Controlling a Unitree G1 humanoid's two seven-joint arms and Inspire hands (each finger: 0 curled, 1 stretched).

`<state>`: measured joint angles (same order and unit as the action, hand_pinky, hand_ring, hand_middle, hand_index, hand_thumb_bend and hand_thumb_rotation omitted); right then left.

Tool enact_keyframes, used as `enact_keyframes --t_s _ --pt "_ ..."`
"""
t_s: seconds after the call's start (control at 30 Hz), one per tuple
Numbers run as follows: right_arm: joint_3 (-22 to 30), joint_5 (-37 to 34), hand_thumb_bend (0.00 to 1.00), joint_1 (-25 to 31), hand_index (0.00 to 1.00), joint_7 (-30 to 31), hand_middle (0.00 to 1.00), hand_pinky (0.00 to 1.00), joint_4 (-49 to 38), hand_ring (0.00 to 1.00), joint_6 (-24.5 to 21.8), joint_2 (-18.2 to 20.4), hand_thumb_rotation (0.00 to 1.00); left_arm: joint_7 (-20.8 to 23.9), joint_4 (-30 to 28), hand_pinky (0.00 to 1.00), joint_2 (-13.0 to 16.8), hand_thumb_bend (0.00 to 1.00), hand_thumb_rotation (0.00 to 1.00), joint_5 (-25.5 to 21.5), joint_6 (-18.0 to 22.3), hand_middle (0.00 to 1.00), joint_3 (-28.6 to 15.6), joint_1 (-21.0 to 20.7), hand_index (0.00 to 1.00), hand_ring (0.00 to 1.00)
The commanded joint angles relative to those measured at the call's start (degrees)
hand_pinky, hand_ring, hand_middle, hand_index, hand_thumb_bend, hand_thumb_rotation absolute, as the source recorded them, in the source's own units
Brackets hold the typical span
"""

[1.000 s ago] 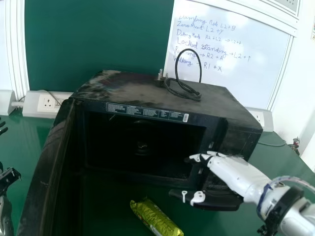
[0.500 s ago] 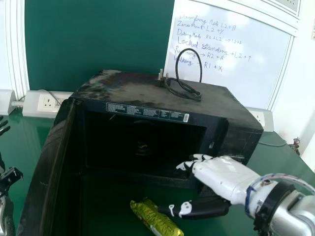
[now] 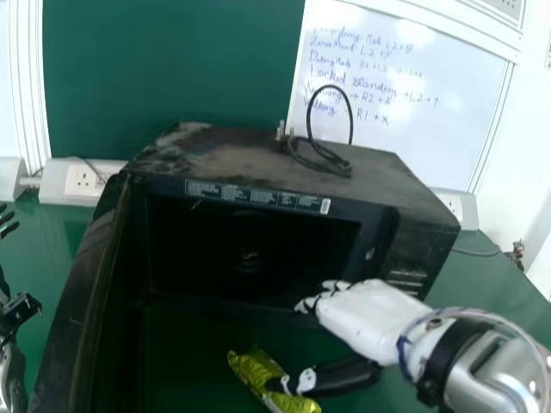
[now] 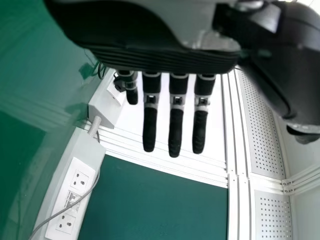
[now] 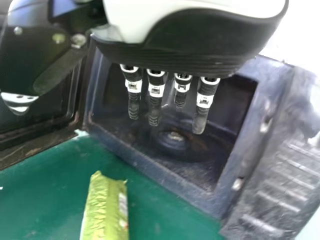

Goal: Put biscuit inside oven

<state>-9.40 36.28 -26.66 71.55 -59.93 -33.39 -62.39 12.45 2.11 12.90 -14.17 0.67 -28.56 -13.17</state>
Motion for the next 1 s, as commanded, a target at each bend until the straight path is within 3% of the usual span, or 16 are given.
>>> enact_keyframes --t_s 0.0,0.23,0.4,0.7,0.97 --pt "-1.9 3.2 0.99 -1.5 0.90 3.1 0.87 0.78 -0.1 0.84 -0.9 2.0 0.57 0.0 -1.1 0.59 -0.2 0.78 0.86 0.1 -0.6 0.63 0.2 0.1 0.63 0.62" --pt "-5.8 13.4 0.99 -2.0 0.90 10.3 0.89 0.77 -0.1 0.84 -1.3 7.3 0.54 0.0 -1.7 0.60 -0.1 0.78 0.87 0.4 -1.0 0.63 0.3 0.4 0.63 0.62" --pt "-6.5 18.4 0.97 -0.6 0.90 12.1 0.88 0.77 1.2 0.85 0.4 10.2 0.52 0.2 -1.9 0.59 -0.2 0.77 0.87 0.3 -1.4 0.63 0.2 0.3 0.64 0.62" --pt "-5.0 22.3 0.97 2.3 0.87 12.8 0.87 0.72 3.0 0.84 5.1 15.0 0.48 0.0 -2.1 0.60 -0.1 0.77 0.86 -0.1 -1.9 0.62 0.0 0.3 0.63 0.62" --pt "-3.8 22.3 0.95 4.3 0.88 14.1 0.87 0.77 4.4 0.85 9.8 16.5 0.48 -0.1 -2.4 0.60 0.0 0.77 0.86 -0.1 -1.9 0.63 -0.1 0.3 0.63 0.62"
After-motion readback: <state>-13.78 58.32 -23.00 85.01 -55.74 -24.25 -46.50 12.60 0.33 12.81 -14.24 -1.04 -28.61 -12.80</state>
